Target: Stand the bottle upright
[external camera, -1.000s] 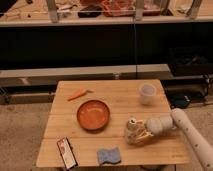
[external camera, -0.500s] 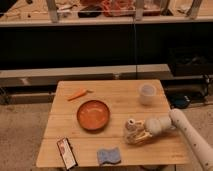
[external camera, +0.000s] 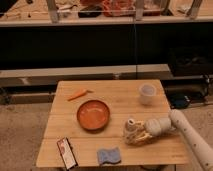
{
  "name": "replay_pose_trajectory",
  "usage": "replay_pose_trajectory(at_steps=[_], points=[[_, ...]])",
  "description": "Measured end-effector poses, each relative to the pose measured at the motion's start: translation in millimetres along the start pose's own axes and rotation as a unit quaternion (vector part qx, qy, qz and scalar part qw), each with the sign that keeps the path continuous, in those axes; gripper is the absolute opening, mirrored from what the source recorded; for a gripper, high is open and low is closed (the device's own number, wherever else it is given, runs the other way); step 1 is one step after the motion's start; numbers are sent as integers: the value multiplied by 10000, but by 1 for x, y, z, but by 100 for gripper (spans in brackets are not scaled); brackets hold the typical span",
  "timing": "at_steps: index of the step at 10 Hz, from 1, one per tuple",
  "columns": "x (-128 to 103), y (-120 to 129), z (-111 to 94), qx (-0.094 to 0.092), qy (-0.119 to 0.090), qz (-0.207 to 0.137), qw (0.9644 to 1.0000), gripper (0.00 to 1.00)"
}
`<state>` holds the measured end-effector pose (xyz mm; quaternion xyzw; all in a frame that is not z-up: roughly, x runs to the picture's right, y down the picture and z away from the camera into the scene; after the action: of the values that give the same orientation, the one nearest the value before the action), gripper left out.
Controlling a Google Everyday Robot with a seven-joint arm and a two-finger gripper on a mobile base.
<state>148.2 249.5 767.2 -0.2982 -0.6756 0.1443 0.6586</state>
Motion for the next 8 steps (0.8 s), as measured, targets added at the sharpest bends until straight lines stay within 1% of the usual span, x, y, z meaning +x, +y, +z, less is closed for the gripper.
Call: replay_pose_trajectory(at_steps=[3,6,8], points=[[2,2,0,18,16,24,10000,80],[3,2,-1,26,94,39,9999,80],[5,2,-2,21,196,102,9998,80]])
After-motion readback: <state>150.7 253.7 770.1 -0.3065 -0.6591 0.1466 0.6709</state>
